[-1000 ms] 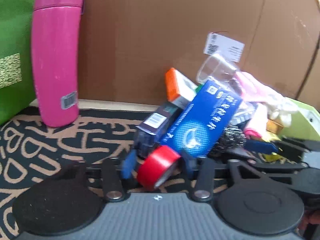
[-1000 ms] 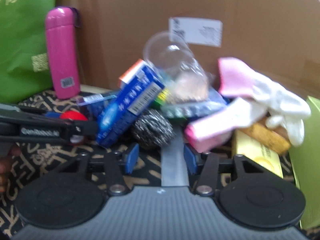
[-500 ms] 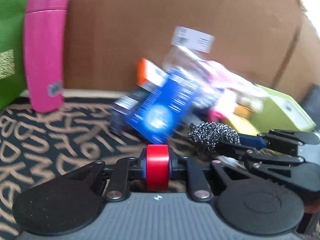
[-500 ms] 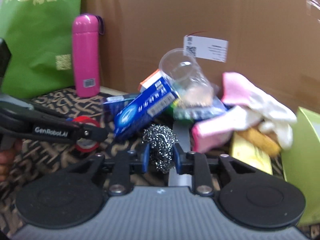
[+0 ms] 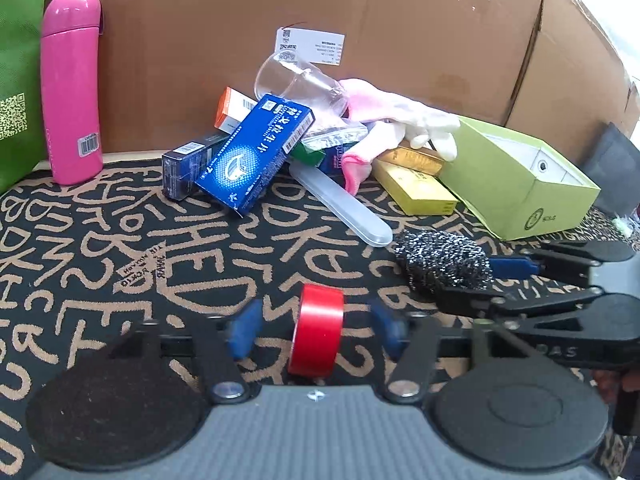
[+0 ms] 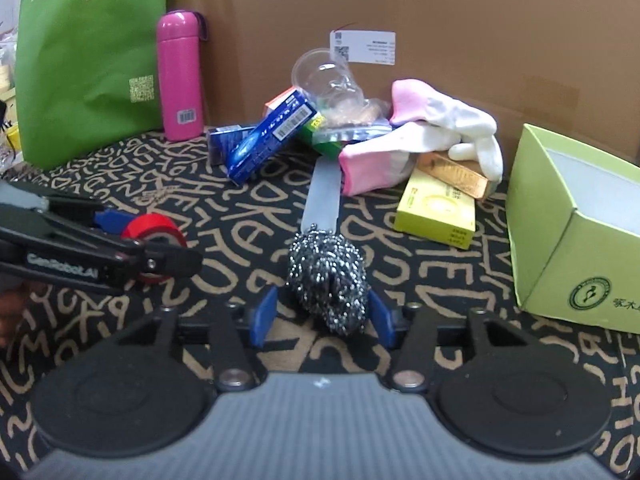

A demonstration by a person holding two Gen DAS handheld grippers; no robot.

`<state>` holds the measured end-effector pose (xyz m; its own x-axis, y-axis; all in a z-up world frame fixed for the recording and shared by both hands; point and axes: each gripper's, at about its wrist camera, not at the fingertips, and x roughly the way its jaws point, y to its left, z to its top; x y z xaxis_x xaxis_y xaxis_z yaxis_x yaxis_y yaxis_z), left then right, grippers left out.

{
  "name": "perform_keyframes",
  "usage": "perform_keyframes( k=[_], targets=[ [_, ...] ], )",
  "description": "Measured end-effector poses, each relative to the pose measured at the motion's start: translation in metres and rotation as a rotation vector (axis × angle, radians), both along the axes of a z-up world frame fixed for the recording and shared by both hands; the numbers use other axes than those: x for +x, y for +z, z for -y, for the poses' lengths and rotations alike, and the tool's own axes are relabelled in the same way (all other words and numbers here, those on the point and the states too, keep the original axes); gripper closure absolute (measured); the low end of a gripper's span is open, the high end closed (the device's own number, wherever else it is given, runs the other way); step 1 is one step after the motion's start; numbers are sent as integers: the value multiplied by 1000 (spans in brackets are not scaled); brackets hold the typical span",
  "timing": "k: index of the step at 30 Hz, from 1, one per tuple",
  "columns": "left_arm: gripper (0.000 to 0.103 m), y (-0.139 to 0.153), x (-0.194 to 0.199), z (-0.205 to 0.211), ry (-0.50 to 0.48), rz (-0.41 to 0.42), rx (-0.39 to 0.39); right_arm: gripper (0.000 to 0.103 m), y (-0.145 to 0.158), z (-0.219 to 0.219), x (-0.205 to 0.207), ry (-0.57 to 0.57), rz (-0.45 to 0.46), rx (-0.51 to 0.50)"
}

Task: Organize objects
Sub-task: 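Carry tape and steel wool into lime-green box and open both tools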

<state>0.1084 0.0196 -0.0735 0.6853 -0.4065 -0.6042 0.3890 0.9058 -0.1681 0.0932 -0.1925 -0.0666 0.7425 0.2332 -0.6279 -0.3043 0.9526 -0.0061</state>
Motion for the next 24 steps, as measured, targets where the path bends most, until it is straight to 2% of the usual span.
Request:
perform_keyframes(
  k=[1,6,8,9,10,15,20,24],
  targets=[
    [65,0,1,0,-6,-9,1,53,0,-1,2,1,0,-2],
    [63,-4,-1,-1,43,-18,19,53,-4,-1,8,-11,5,15],
    [66,-4,-1,-1,39,-23,18,53,-6,0,11,-7,-1,26],
    [81,-4,-1,-1,31,-29,18,61,-7,0,12,-4,1,31],
    [85,-3,-1,0,25,-37,16,68,-8,2,12,1,2,38],
    [85,7,-1,14,-1,-36,-2,71,4,16,1,-17,39,74],
    [85,37,9,53,-70,33,-34,71,44,55,-14,-63,140,120],
    [85,66,25,101,-146,95,-62,71,78,100,-20,-144,232,80]
  ],
)
